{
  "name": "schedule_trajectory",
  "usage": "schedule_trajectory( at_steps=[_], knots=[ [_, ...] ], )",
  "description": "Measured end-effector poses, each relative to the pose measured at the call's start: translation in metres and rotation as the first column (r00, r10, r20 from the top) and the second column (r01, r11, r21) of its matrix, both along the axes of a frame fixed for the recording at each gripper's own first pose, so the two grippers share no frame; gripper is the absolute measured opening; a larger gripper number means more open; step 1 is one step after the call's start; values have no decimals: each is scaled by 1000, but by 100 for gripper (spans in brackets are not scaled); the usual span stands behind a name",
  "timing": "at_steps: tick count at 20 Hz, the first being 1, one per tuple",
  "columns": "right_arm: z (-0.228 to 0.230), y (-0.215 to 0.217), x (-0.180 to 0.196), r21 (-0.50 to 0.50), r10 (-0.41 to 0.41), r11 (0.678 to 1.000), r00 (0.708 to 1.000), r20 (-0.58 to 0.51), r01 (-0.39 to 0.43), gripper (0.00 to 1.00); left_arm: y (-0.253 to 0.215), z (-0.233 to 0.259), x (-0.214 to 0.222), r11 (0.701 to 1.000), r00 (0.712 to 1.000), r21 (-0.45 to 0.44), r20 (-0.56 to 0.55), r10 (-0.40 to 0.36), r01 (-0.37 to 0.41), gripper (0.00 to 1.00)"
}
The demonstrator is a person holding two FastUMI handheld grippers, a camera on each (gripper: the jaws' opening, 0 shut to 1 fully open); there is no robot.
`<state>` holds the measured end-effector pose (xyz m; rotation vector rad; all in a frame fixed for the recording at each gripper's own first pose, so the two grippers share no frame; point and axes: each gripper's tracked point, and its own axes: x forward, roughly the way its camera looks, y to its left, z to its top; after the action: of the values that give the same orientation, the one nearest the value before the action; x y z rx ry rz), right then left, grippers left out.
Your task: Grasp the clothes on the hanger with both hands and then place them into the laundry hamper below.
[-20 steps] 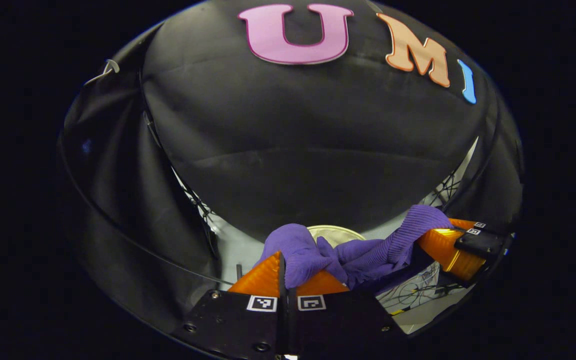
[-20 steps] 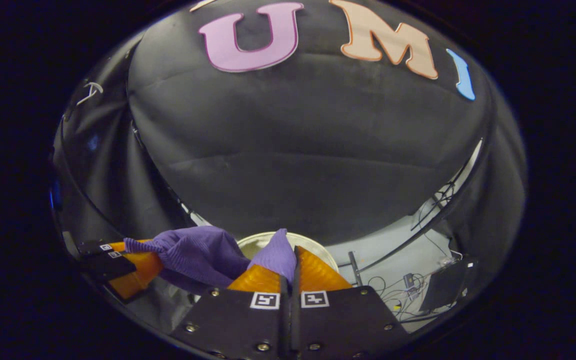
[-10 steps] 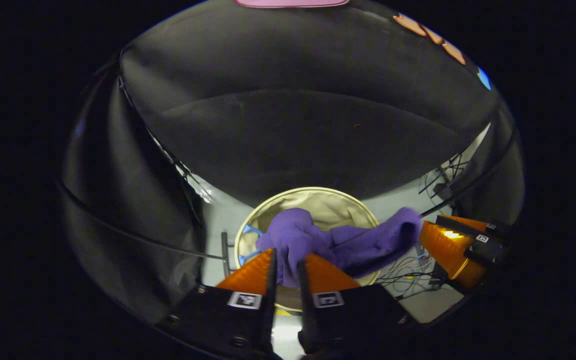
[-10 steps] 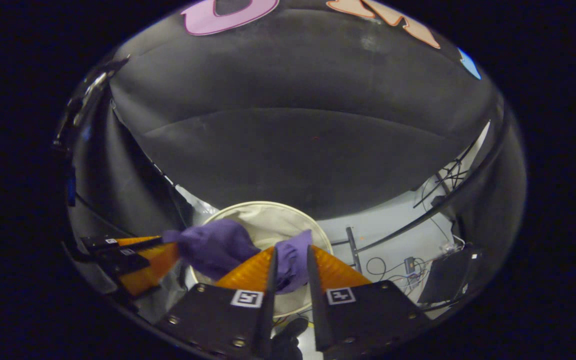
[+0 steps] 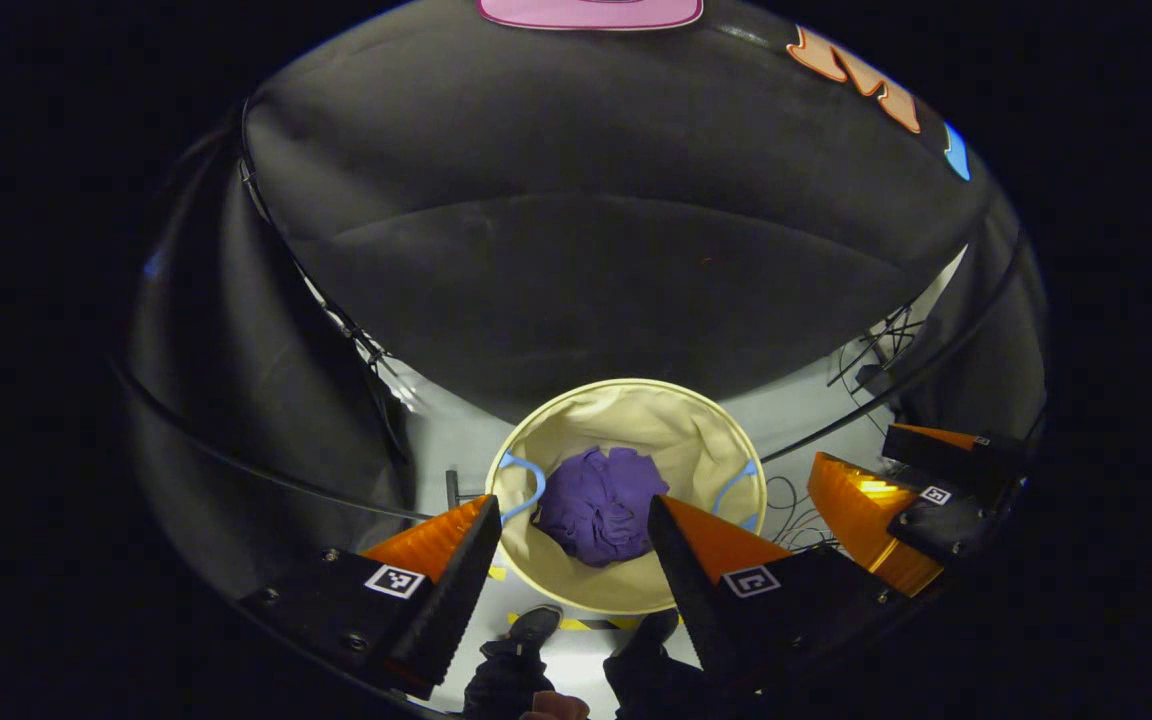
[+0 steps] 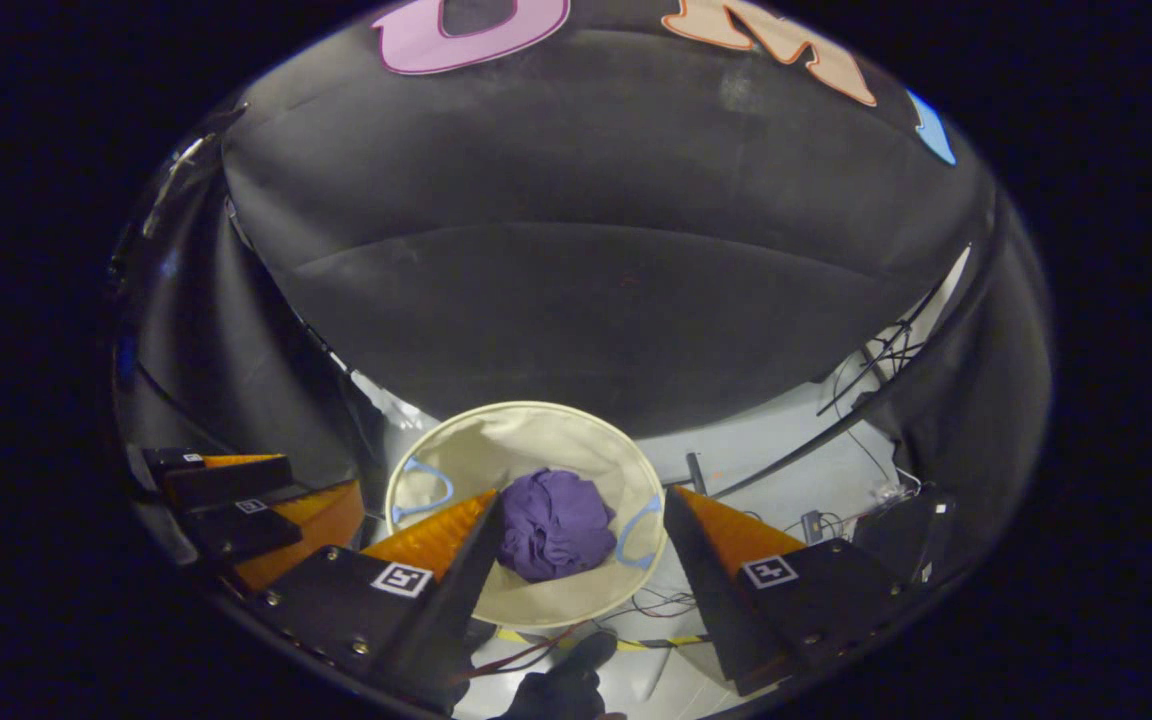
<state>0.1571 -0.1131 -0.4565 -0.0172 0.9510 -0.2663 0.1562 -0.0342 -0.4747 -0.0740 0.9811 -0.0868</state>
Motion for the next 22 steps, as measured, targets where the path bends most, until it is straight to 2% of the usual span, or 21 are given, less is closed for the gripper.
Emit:
schedule_trajectory(
  at_steps=[3,8,12,15,22],
  knots=[
    [21,13,-6,-12,-10,1000,999,38,11,100,9,23,-5,999,998,9,49,-44,44,93],
    [62,29,-29,-70,-76,994,992,105,84,98,25,66,-6,997,983,-14,166,-77,81,94],
    [95,50,-42,-83,-131,986,978,162,146,100,36,86,-16,991,974,-27,191,-121,128,97],
    [119,69,-46,-54,-172,981,962,211,187,99,44,105,-19,990,968,-31,216,-129,138,99],
    [166,89,-60,-45,-100,992,954,282,118,99,63,162,-28,997,943,-18,327,-66,76,97]
  ],
)
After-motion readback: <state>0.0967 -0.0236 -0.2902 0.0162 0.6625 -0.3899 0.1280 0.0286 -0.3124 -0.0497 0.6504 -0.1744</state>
